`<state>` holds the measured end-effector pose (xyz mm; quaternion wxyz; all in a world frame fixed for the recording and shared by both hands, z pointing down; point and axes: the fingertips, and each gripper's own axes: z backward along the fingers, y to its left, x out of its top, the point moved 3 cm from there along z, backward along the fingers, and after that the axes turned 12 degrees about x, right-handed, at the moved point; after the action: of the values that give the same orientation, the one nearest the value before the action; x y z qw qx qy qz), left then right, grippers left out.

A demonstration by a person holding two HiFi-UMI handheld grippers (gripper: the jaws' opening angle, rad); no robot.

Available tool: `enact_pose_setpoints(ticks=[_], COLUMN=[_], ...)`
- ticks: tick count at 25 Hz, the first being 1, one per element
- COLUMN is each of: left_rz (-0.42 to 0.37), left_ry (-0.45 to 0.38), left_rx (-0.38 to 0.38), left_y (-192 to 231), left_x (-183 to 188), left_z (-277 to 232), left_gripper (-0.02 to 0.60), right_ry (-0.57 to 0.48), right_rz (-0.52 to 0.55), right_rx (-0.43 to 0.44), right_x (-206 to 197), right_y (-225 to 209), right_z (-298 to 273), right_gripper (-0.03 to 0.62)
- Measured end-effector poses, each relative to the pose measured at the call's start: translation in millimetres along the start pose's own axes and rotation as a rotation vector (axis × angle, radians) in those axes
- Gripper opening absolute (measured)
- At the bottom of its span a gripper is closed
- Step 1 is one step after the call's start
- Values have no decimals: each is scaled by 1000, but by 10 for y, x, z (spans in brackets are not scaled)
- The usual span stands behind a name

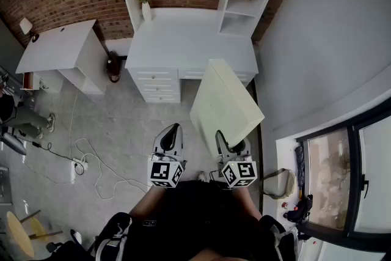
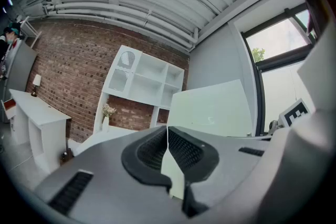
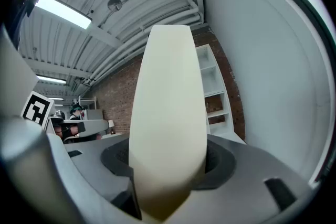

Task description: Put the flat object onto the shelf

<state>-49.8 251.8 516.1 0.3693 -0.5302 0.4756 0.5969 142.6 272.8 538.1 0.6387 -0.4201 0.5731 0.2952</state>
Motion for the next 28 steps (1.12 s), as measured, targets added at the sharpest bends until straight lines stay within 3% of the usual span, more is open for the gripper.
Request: enact_pose_setpoints(ticks=[18, 28], left_rz=[-2, -11], left_ry=[13, 20], left_rx=[2, 43], left_y=[-154, -481], left_x=[-53, -138], left_z=[63, -40], left_gripper=[14, 14], right_ry=[-6, 14], right_rz=[-47, -44], right_rx=[23, 46], right_x=[-3, -21], right_y=[-71, -434], right_z=[134, 263], right_gripper=[275, 275])
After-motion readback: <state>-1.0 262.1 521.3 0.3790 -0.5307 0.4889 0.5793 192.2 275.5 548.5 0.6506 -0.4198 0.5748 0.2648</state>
